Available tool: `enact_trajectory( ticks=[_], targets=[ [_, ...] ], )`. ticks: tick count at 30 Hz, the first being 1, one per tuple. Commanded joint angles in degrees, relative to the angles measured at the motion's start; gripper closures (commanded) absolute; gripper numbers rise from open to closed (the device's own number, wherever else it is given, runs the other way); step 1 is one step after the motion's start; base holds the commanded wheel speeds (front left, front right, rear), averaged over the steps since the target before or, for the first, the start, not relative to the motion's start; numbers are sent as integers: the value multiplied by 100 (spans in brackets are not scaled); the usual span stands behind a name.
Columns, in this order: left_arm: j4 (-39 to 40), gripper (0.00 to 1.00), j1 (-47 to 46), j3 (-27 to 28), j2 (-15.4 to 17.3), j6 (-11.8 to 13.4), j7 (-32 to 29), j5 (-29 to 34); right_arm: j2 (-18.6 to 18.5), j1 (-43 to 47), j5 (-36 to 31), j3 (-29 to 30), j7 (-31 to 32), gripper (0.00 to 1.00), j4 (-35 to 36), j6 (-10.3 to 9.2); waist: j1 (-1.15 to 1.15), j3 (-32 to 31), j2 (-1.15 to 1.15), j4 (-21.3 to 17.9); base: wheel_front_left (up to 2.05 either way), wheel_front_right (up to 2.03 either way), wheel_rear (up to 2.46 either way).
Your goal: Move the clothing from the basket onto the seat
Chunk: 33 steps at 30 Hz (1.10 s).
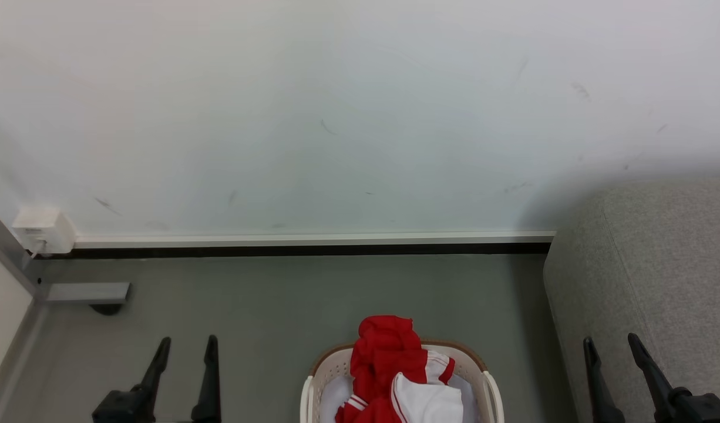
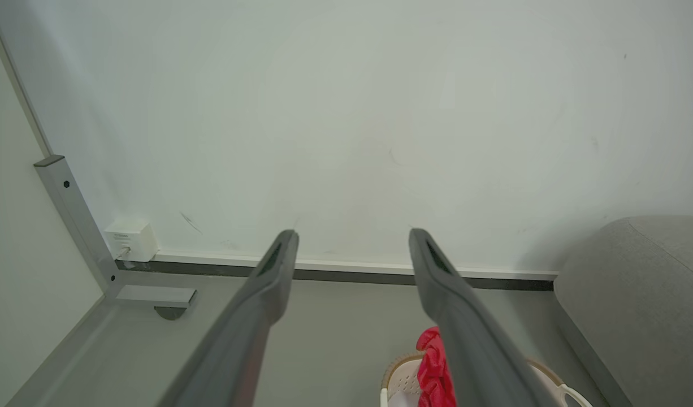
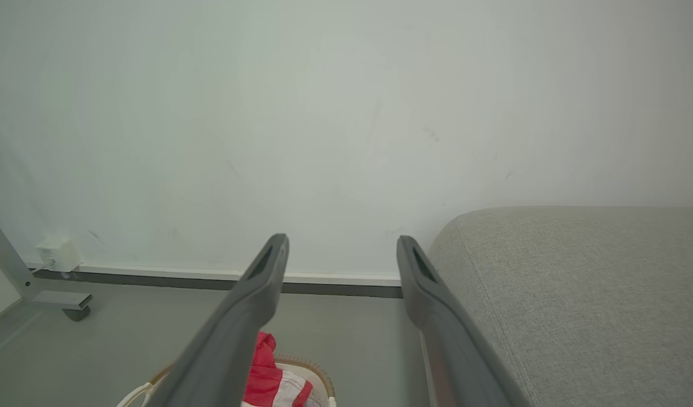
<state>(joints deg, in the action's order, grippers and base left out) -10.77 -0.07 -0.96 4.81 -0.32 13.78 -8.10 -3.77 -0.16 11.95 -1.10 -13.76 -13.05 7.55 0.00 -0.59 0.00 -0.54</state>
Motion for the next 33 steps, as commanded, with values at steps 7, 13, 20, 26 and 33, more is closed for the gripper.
enact_trajectory(
  ticks=[7, 13, 20, 26, 33],
  targets=[
    [-136, 0, 36, 105, -47, -138, 106, 339, -104, 42, -176, -79, -114, 0, -114, -11, 0, -18, 0, 11, 0, 0, 0],
    [-281, 0, -9, 204, -91, -269, 139, 369, -111, 44, -226, -120, -149, 0, -169, -12, 0, -29, 0, 8, 0, 0, 0],
    [-383, 0, -70, 284, -132, -372, 139, 364, -109, -9, -152, -140, -149, 0, -208, -12, 0, -11, 0, -9, 0, 0, 0],
    [-425, 0, -88, 345, -149, -423, 139, 401, -118, -27, -107, -141, -149, 0, -216, -12, 0, 14, 0, -40, 0, 0, 0],
    [-448, 0, -151, 349, -162, -474, 139, 438, -106, -102, -60, -197, -149, 0, -203, -12, 0, 116, 0, -194, 0, 0, 0]
  ],
)
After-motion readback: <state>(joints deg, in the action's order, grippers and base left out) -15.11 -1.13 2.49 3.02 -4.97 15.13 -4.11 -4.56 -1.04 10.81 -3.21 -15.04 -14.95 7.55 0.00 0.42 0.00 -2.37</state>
